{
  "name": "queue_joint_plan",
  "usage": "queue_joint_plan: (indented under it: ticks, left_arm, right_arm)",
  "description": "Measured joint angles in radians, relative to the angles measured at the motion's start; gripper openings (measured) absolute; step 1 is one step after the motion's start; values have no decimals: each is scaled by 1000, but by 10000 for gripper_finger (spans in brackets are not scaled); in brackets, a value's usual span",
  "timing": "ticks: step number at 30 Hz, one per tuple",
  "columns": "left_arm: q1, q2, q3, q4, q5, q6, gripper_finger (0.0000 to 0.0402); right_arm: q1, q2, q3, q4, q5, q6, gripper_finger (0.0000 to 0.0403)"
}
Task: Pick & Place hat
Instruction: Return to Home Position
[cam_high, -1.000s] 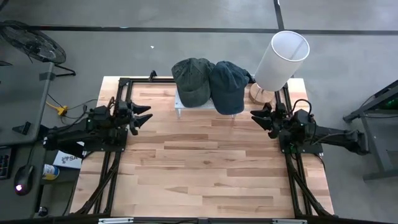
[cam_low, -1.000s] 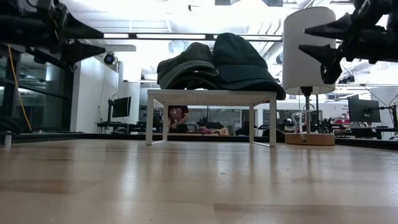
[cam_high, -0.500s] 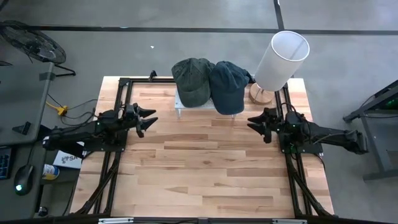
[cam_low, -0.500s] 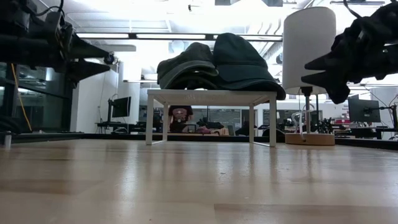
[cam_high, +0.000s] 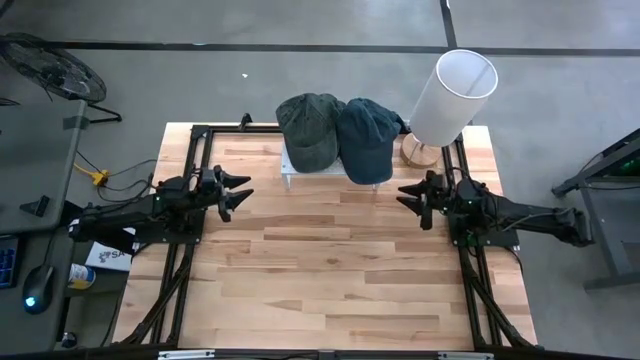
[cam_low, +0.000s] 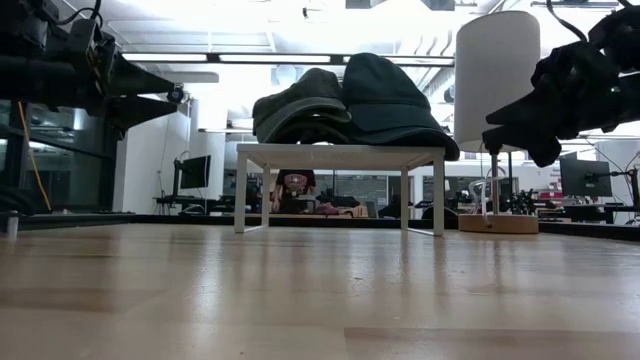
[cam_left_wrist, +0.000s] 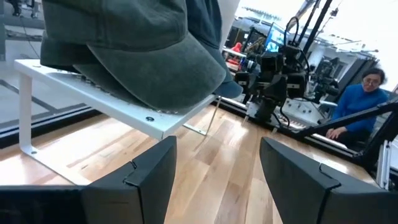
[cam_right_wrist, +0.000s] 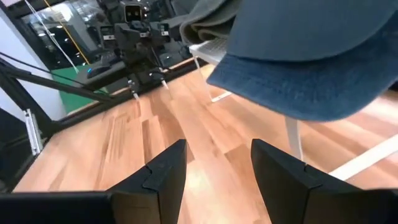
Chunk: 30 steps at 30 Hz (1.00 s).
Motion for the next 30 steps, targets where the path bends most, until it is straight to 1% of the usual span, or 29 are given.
queue_joint_plan:
  ticks: [5, 15, 30]
  left_arm:
    - [0, 0, -1, 0, 0, 3, 227]
    - [0, 0, -2, 0, 0, 3, 227]
    - [0, 0, -2, 0, -1, 3, 227]
  right_arm:
    - [0, 15, 0, -1, -22, 84, 174]
    - [0, 15, 0, -1, -22, 21, 171]
    - [0, 15, -1, -1, -22, 22, 174]
